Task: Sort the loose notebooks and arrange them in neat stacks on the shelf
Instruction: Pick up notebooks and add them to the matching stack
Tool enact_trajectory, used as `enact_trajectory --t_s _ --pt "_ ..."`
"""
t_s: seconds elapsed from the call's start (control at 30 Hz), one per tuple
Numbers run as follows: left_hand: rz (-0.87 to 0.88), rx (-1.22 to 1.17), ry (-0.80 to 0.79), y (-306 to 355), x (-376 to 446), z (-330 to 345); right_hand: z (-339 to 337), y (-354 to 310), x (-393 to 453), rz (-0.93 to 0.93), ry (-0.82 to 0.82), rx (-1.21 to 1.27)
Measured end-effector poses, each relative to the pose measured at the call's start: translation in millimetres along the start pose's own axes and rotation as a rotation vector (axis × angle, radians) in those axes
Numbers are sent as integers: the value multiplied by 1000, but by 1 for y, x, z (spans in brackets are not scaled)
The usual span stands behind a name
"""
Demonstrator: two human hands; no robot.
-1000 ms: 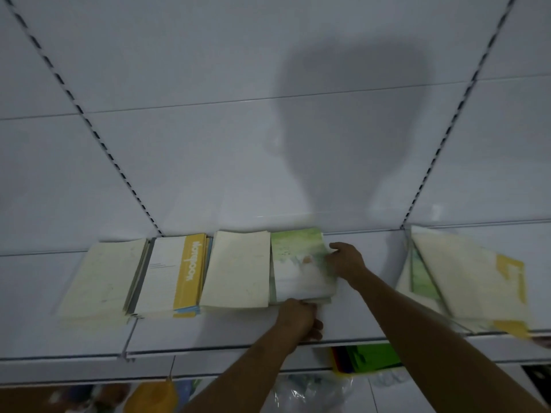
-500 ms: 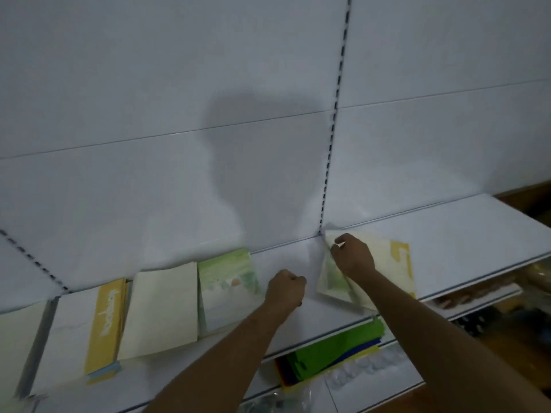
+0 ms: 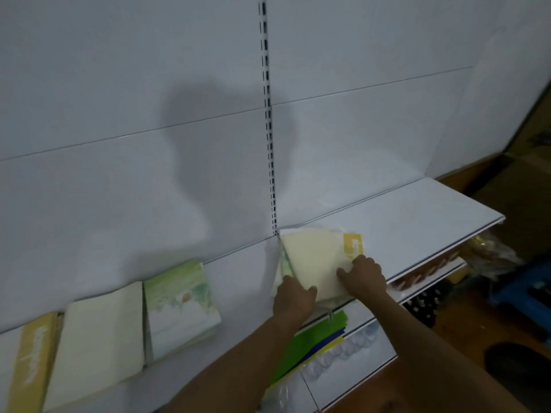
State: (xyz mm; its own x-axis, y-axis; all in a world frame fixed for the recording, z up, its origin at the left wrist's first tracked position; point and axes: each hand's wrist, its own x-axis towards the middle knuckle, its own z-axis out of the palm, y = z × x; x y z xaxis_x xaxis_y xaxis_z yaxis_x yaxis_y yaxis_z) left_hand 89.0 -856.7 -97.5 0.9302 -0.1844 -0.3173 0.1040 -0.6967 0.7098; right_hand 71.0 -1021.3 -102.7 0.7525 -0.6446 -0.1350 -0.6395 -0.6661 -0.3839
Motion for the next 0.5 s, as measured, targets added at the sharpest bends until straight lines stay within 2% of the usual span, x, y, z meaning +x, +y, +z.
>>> enact_trajectory --t_s 0.27,0.5 --pt "44 -300 28 -29 -6 -26 -6 -17 -6 39 -77 380" --pt "69 -483 122 -78 -21 -120 5 -109 -39 -56 -153 697"
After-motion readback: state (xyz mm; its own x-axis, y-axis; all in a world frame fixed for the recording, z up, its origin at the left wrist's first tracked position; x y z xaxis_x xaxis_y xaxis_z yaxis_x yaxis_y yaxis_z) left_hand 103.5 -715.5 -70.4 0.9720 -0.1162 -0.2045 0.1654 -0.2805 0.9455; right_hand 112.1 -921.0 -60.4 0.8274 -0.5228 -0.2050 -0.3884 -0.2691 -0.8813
